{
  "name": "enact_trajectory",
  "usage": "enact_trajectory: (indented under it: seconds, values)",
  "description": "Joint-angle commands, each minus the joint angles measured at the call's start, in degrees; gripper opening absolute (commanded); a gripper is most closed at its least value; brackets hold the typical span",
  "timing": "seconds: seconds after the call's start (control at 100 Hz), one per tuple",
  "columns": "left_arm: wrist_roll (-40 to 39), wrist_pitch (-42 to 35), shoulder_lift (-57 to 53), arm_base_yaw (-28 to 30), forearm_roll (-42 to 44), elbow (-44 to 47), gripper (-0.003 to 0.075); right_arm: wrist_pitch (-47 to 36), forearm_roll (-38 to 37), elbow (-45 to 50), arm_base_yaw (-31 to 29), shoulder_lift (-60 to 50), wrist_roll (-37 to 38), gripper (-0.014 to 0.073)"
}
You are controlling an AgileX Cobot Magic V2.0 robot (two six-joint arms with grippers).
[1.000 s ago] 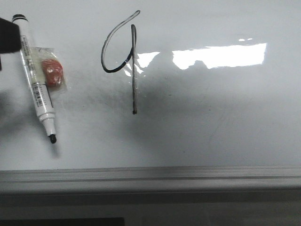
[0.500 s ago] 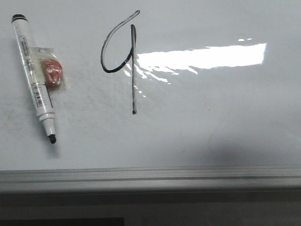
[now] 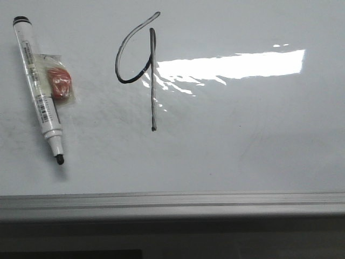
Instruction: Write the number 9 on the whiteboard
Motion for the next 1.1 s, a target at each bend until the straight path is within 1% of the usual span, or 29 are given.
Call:
enact_trajectory:
  seconds: [0.0, 0.4, 0.48, 0.52, 0.58, 0.75, 0.81, 0.88, 0.95, 1.01, 1.09]
  values:
    - [-0.2, -3.7, 0.4, 0.1, 0.4, -1.5, -0.002, -4.7, -0.7, -0.2, -0.1, 0.3, -0.4, -0.0064]
    - [-0.2, -3.9, 0.3, 0.2, 0.4, -1.4, -0.002, -4.0, -0.7, 0.9, -0.1, 0.3, -0.4, -0.0064]
    - [-0.2, -4.4, -0.9, 1.9, 3.0, -0.9, -0.002, -4.0, -0.7, 0.9, -0.1, 0.3, -0.4, -0.0064]
    - [-0.2, -5.5, -1.6, 3.9, 6.7, 0.1, -0.002, -4.0, -0.7, 0.9, -0.1, 0.3, -0.4, -0.0064]
    - [-0.3, -6.5, -2.9, 8.3, 12.1, 1.9, -0.002, -4.0, -0.7, 0.9, -0.1, 0.3, -0.4, -0.0064]
    - [-0.8, -6.4, -10.5, 22.3, 19.3, 7.7, -0.002, -4.0, -0.7, 0.9, -0.1, 0.3, -0.4, -0.0064]
    - [-0.9, -2.2, -13.0, 27.4, 20.2, 7.4, -0.002, -4.0, -0.7, 0.9, -0.1, 0.3, -0.4, -0.0064]
    - [-0.9, -0.3, -15.1, 32.9, 20.2, 7.5, -0.002, -4.0, -0.7, 0.9, -0.1, 0.3, -0.4, -0.0064]
    - [-2.8, 2.8, -17.2, 38.4, 20.2, 7.5, -0.002, -4.0, -0.7, 0.9, -0.1, 0.3, -0.4, -0.0064]
    - [-5.1, 5.1, -18.0, 42.2, 20.2, 7.5, -0.002, -4.0, -0.7, 0.9, -0.1, 0.3, -0.4, -0.0064]
    - [-5.4, 7.3, -17.9, 46.2, 21.0, 7.5, -0.002, -3.9, -0.7, 0.9, -0.1, 0.3, -0.4, -0.0064]
